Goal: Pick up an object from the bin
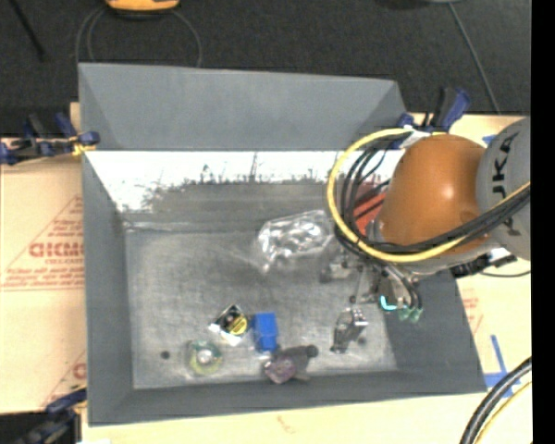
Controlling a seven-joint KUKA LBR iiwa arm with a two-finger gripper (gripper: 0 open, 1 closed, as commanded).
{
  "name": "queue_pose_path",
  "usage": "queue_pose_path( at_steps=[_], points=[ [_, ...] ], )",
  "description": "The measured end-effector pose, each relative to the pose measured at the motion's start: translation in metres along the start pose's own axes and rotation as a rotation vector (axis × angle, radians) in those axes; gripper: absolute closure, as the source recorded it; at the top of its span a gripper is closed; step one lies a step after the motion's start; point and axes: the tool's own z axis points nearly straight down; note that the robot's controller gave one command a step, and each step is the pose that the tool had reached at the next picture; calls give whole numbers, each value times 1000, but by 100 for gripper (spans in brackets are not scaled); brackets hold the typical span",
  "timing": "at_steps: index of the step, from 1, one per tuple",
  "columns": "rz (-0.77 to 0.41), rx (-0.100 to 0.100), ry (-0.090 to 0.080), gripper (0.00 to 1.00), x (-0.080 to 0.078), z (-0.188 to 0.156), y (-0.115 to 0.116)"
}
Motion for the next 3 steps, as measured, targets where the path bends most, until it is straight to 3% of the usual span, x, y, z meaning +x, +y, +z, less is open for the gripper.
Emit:
queue_pose_path(
  at_steps=[1, 2, 3],
  points=[
    [-320, 3, -15, 0, 1, 111, 68],
    [-320, 2, -17, 100, 0, 109, 69],
    [-379, 2, -17, 100, 18, -77, 80]
  ],
)
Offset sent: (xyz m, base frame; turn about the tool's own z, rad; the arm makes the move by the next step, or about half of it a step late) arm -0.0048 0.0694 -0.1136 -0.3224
